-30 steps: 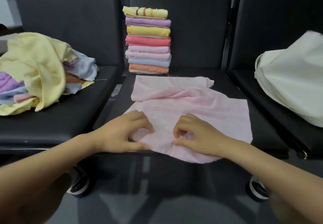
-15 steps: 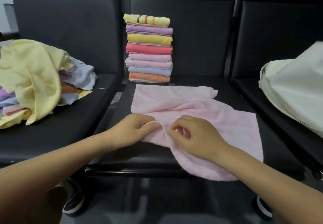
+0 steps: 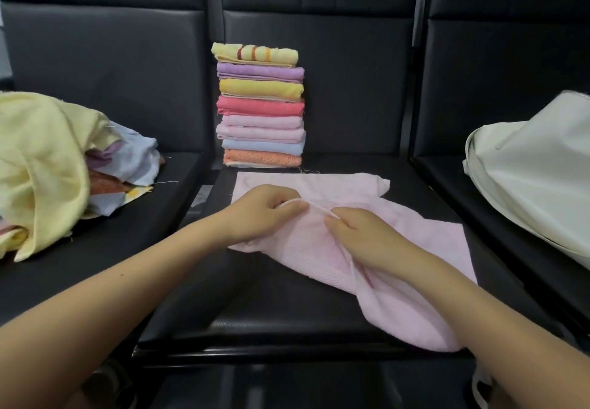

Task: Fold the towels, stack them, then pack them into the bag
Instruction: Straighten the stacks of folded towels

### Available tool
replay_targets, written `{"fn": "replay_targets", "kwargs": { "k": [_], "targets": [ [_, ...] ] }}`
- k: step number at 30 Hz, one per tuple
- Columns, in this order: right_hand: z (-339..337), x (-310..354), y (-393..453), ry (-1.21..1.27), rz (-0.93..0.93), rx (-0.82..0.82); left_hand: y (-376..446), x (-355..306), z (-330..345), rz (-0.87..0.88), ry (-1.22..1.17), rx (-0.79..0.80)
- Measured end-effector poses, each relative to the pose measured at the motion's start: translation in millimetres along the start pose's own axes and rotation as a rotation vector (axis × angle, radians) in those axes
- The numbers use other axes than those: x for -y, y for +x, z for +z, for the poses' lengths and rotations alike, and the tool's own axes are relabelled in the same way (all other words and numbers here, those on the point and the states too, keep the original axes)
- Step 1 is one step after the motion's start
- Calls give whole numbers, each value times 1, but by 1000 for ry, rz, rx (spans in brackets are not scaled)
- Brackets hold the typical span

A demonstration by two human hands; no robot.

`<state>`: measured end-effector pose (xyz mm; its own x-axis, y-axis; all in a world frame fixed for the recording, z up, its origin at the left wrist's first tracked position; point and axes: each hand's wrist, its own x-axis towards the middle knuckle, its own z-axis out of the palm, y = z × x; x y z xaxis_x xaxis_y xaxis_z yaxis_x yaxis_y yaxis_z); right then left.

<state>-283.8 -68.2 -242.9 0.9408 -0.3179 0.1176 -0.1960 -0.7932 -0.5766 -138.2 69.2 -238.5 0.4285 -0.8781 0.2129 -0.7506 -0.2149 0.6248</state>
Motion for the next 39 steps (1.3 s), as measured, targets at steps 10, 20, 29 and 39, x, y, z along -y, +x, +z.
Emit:
{"fn": "replay_targets", "kwargs": {
  "k": [10,20,29,39],
  "targets": [
    [-53,-49,-1,-294,202,-29,23,28,-35,-20,382,-414],
    [-60,-82,6,411,316,-359,28,53,-10,-390,141,-369],
    [-24,-76,27,-288,34,-66,15,43,10,-239,367,-183],
    [-55,-67,-6,393,319,-125,-11,23,-6,-386,129,-69]
  ]
}}
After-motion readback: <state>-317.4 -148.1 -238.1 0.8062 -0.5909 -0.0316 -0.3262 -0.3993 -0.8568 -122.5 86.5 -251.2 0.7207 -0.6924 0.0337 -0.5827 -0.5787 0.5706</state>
